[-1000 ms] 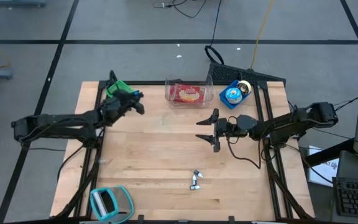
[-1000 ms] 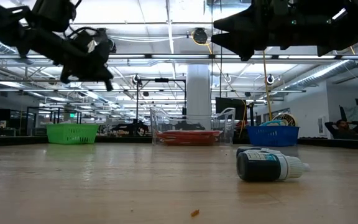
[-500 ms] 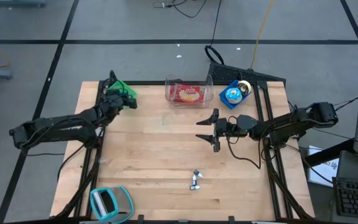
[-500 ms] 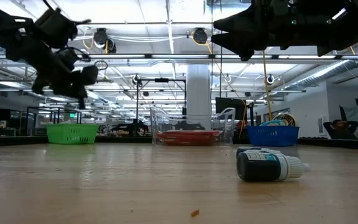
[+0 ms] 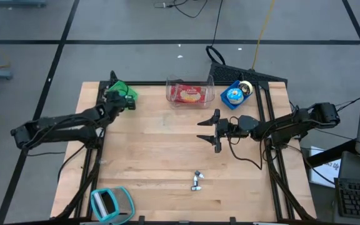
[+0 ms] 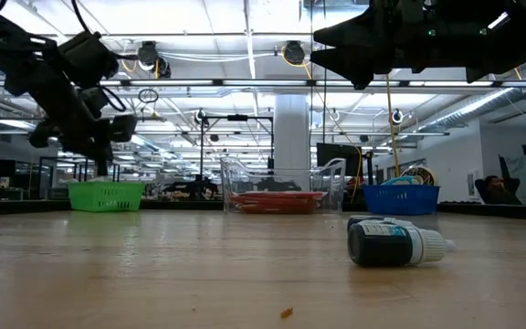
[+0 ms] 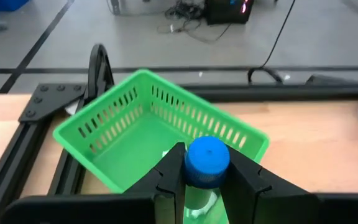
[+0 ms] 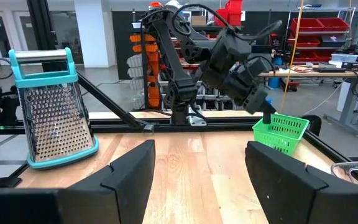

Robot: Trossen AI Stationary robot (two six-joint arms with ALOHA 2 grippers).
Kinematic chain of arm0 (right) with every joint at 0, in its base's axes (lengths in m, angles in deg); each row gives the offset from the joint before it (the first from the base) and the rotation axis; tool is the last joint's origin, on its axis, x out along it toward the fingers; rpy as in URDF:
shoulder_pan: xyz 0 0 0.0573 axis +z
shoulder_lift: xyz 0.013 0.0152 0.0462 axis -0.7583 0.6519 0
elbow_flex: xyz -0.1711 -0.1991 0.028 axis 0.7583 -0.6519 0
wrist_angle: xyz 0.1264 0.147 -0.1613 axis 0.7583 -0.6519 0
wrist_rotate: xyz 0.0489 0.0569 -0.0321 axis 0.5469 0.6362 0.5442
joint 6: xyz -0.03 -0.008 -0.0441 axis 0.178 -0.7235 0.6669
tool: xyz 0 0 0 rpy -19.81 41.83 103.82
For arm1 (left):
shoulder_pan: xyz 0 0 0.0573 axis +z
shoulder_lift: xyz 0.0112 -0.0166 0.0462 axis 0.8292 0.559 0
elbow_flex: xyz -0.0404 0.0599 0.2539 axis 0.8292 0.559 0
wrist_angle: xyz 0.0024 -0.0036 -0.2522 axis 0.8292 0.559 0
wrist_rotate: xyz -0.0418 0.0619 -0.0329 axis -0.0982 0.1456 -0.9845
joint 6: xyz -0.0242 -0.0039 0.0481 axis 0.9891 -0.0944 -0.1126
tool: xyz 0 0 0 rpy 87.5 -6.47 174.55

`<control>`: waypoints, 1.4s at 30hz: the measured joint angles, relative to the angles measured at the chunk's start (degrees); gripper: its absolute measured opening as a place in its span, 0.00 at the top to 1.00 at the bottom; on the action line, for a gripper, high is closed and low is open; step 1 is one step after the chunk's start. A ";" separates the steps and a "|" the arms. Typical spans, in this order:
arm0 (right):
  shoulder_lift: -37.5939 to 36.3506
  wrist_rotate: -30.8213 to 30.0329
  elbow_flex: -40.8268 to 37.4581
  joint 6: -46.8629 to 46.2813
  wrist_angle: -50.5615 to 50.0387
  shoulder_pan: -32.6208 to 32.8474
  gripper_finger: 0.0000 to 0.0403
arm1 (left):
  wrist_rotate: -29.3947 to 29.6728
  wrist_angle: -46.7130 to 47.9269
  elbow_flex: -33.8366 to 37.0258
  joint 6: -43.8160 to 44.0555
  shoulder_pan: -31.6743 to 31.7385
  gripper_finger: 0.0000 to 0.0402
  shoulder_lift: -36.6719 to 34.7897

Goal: Pick & Place Food Item
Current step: Put the blue food coloring bottle into the green bin

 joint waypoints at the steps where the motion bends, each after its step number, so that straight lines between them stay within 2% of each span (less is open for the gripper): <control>1: 0.00 0.00 0.00 0.00 -0.01 0.00 0.41 | -0.20 -0.03 0.00 0.27 0.00 0.81 0.87; 14: 0.00 0.00 0.00 -0.57 0.02 0.00 0.41 | 1.77 -6.55 0.00 3.54 0.00 0.81 14.68; 25: 0.00 0.02 0.00 -0.47 0.00 0.00 0.41 | 3.74 -8.47 -0.04 7.57 0.00 0.81 21.76; 39: 0.00 0.07 0.00 -0.44 -0.01 0.00 0.41 | 3.13 -9.64 -0.04 7.73 0.00 0.81 22.06; 42: 0.00 0.13 0.00 -0.44 -0.02 0.00 0.41 | 2.92 -9.84 -0.04 7.58 -0.02 0.78 21.92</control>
